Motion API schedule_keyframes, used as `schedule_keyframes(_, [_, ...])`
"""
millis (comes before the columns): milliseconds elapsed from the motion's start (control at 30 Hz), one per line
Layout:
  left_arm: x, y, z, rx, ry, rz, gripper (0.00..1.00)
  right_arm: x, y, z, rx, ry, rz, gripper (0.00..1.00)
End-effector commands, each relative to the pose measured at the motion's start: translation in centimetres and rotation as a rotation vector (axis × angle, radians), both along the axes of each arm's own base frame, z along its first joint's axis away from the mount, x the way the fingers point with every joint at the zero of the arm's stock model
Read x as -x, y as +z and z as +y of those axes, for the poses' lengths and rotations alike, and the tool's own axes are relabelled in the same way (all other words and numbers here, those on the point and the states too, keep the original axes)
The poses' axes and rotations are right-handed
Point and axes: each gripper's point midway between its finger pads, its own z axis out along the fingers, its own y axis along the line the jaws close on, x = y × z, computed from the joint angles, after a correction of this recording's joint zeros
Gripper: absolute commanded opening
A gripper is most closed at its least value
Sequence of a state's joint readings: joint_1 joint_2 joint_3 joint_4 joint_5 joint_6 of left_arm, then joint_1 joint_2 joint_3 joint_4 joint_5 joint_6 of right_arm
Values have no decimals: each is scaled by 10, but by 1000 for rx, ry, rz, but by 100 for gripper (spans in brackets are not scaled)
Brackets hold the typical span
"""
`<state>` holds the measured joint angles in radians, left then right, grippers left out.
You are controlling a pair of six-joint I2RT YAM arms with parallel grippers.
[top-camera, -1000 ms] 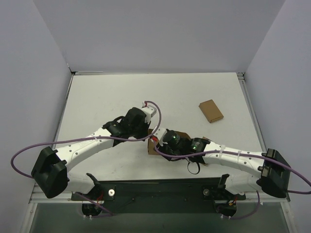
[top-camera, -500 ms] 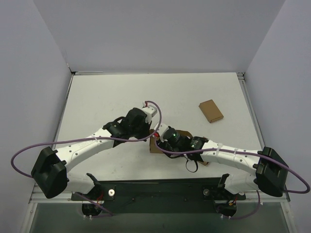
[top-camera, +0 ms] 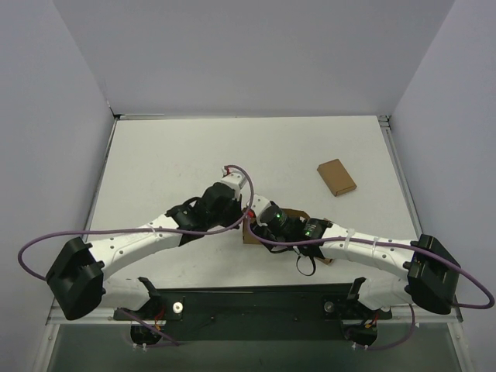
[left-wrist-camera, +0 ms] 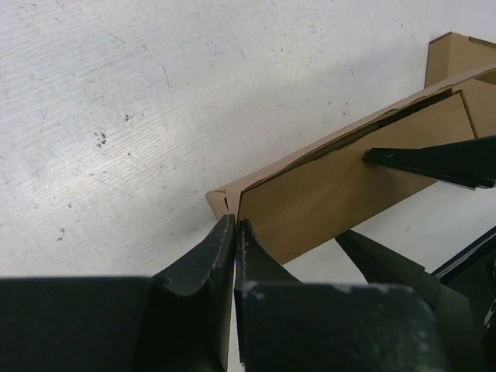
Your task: Fold the paper box
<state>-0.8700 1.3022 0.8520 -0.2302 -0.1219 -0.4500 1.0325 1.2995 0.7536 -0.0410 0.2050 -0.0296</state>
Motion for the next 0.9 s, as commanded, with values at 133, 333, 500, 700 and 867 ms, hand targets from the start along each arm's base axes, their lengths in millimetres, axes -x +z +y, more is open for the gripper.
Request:
schedule_keyframes(133, [10,9,-19,109,49,13,2,-2,-4,-2,-20,-36,-2,51])
schedule_keyframes(333, [19,-4,-21,94,77,23,1,-2,-4,-3,-20,-38,-5,51])
schedule_keyframes(500, [22,-10,-19,61,99,4,1,-2,-5,-5,-15,-39,-4,50])
schedule_keyframes(700, [27,-20,-20,64,100,12,0,-2,-5,-4,-17,-40,-4,50])
schedule_keyframes(867, [30,-27,-21,55,100,20,0,-2,-5,-4,-15,-41,-4,50])
